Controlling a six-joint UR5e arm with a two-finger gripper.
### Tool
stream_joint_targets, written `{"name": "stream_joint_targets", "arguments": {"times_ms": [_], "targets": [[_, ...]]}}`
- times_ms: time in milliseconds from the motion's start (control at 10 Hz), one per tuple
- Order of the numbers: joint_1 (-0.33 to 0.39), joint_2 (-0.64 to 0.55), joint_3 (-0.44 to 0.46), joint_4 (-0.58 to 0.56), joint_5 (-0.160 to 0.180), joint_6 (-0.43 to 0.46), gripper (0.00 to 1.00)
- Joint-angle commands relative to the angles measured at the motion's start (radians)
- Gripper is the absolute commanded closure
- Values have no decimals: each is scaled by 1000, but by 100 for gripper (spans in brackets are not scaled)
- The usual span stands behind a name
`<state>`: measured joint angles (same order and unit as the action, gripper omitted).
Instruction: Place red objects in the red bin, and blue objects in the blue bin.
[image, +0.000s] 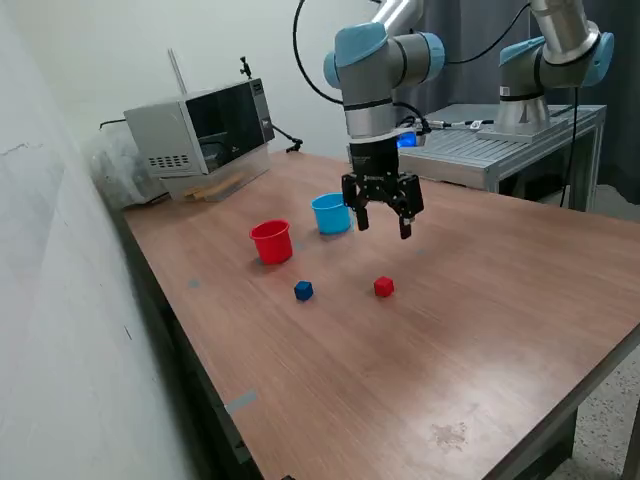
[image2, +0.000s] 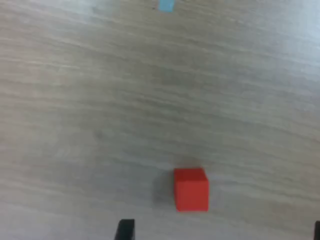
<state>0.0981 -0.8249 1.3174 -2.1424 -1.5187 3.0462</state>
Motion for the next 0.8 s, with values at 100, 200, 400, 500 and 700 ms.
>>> {"name": "stream_joint_targets", "arguments": {"times_ms": [100, 200, 400, 500, 700], "targets": [[3, 78, -20, -13, 14, -1, 0], [3, 95, -42, -14, 14, -1, 0], [3, 131, -84, -14, 12, -1, 0], [2, 148, -101, -16, 12, -1, 0], [-1, 168, -116, -17, 12, -1, 0]]}}
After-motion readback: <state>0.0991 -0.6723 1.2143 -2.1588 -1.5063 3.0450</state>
